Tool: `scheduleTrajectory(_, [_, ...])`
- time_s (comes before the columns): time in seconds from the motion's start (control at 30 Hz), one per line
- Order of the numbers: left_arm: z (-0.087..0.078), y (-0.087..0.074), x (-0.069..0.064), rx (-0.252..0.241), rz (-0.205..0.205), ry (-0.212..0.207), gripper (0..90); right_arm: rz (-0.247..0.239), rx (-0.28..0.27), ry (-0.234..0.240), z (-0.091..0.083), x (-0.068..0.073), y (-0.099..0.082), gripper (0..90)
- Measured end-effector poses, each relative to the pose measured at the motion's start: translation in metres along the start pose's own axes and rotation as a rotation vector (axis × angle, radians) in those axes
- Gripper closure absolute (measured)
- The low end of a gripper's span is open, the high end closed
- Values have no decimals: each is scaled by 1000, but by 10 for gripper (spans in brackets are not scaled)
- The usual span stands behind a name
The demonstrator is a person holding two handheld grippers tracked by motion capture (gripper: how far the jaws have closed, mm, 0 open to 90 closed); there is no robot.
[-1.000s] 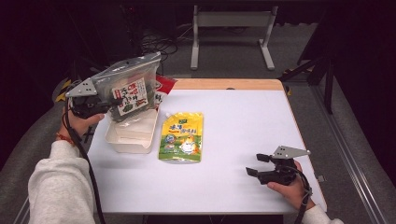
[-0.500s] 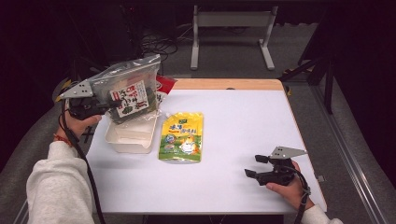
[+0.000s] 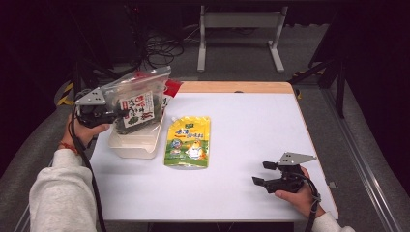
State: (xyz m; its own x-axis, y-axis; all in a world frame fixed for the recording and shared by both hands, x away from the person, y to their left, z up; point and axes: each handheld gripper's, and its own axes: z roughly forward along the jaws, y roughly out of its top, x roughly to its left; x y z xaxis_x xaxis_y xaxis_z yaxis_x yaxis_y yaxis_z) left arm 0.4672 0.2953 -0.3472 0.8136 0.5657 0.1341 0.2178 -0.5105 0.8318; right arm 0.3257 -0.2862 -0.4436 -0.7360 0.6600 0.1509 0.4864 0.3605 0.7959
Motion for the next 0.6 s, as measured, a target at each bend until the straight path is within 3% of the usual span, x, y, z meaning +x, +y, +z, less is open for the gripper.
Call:
scheduleTrajectory(0.17, [0,-11,-3,-67,-32,-5,779,-3,4,5,1,1,1,236])
scheduleTrajectory(0.4, [1,-18,-8,-104,-47,6,782,-10,-2,10,2,3,3,237])
scheduleTrajectory(0.6, [3,-26,-6,-160,-97,11,783,-10,-3,10,3,2,3,236])
